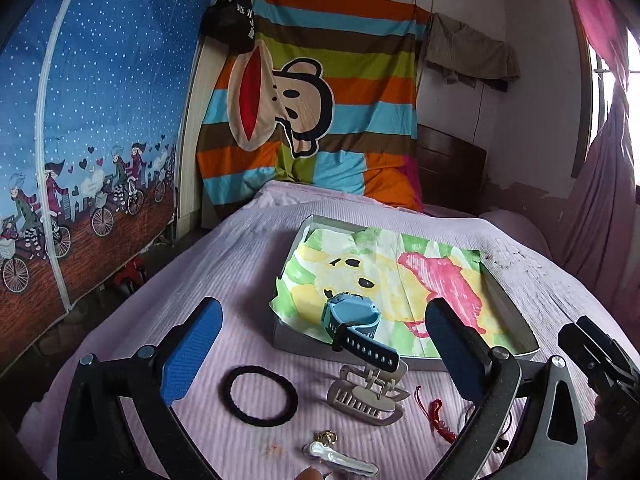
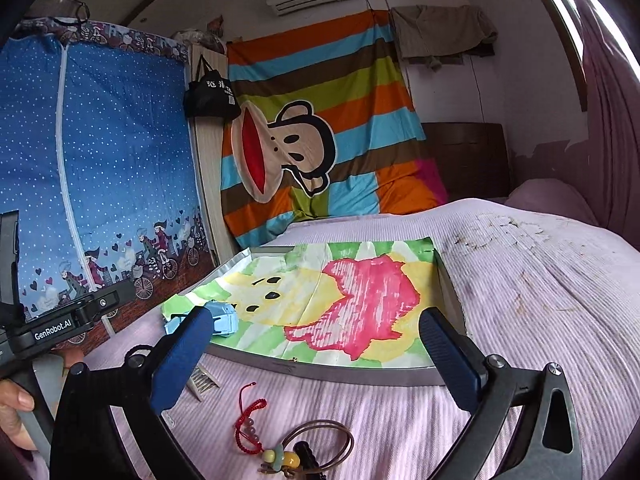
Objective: Organize jewelry
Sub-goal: 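Lift both open tools away from the tray, then grasp the red string bracelet with the right tool while the left tool grasps the silver ring, then carry the ring and red bracelet into the grey tray and open both tools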
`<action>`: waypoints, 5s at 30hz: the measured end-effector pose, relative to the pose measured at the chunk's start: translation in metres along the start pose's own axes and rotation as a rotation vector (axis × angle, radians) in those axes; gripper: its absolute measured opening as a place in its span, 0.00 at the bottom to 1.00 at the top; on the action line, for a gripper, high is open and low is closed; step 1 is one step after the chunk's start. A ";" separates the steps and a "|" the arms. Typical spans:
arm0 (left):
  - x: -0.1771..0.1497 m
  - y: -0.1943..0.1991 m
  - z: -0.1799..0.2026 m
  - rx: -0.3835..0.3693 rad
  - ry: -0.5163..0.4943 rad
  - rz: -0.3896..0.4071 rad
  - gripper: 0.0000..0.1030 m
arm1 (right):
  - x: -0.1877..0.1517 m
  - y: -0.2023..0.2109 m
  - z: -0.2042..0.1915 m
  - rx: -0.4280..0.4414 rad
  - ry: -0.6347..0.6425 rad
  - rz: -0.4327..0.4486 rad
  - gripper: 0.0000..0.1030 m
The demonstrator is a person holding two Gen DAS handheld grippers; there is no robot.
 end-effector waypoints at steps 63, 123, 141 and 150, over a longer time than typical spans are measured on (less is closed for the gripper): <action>-0.116 -0.013 -0.017 -0.134 -0.277 -0.419 0.55 | -0.065 -0.033 -0.067 0.238 0.140 -0.351 0.35; -0.023 -0.086 0.092 -0.049 -0.183 -0.238 0.16 | 0.008 -0.062 0.022 0.131 -0.069 -0.052 0.05; -0.046 -0.166 0.085 0.006 -0.168 -0.393 0.16 | -0.033 -0.106 0.049 0.127 -0.148 -0.241 0.05; -0.059 -0.178 0.096 -0.017 -0.235 -0.454 0.16 | -0.037 -0.110 0.046 0.125 -0.140 -0.268 0.06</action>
Point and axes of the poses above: each gripper's, at about its wrist camera, not at the fingertips, and y roughly against the way its jaws point, z to its right, x to its top, the point moved 3 cm from there along -y, roughly the way its jaws point, and after that the axes turned 12 degrees about y, right-handed, at the moved point
